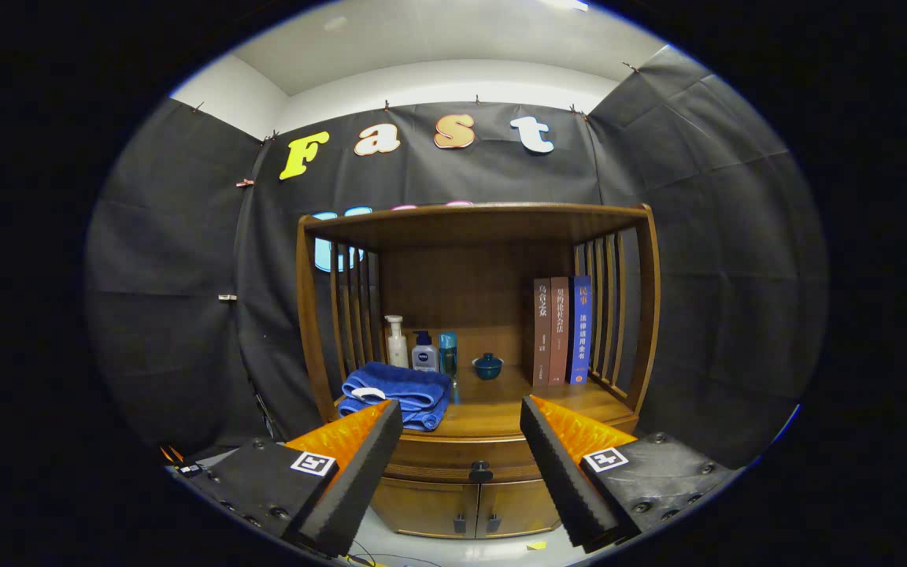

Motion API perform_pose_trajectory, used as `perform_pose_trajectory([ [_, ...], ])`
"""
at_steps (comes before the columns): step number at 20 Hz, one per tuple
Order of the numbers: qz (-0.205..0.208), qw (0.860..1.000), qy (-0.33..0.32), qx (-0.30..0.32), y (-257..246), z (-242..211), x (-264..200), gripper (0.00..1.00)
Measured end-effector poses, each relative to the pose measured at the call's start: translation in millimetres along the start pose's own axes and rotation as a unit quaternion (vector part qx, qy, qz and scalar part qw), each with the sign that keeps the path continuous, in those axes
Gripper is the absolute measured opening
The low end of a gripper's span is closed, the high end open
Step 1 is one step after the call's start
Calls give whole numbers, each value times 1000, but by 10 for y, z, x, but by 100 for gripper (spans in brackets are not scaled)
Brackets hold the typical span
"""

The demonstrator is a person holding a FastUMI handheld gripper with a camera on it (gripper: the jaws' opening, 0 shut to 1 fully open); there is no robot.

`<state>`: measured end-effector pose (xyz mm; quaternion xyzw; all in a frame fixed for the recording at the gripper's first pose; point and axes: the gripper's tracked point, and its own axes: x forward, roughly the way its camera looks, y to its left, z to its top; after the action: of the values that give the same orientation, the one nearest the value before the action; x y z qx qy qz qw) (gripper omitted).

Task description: Pull open the drawer, take out the items inside it, and place them on the countertop above the cabinet.

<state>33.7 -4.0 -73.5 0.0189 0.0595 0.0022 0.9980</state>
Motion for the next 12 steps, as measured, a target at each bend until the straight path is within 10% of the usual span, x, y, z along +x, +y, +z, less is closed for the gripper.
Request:
perform_pose_trajectory([
  [12,-12,995,98,3,-185,-1321,750,99],
])
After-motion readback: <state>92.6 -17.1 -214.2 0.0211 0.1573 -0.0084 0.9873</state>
